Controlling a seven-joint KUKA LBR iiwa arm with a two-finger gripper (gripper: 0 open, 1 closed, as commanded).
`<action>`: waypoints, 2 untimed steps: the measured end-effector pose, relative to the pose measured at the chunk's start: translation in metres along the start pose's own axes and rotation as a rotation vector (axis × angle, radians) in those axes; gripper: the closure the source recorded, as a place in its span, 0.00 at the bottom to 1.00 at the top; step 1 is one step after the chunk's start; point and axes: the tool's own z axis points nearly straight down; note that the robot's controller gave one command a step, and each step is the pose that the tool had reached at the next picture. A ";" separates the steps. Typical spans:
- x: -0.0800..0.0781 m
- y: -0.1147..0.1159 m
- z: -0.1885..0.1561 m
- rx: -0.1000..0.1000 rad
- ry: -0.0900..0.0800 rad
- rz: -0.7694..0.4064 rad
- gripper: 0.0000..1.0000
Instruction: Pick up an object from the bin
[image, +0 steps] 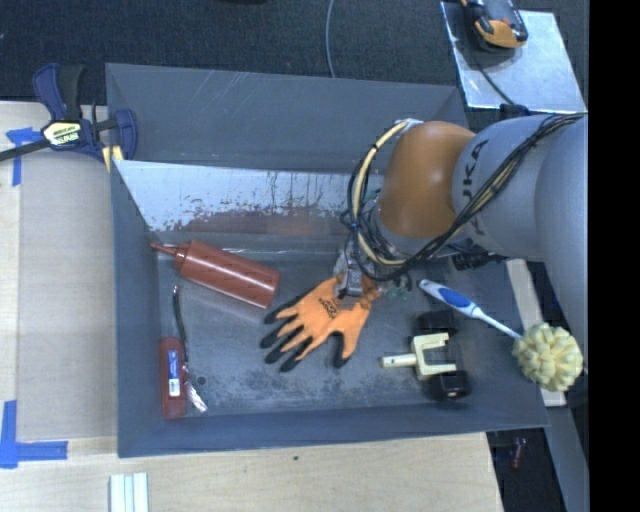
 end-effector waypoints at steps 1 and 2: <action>0.000 0.000 0.000 0.000 0.000 0.000 1.00; 0.000 0.000 0.000 0.000 0.000 0.000 1.00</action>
Offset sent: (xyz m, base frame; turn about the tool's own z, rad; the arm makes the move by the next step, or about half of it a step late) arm 0.0000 0.0000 0.0000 0.0000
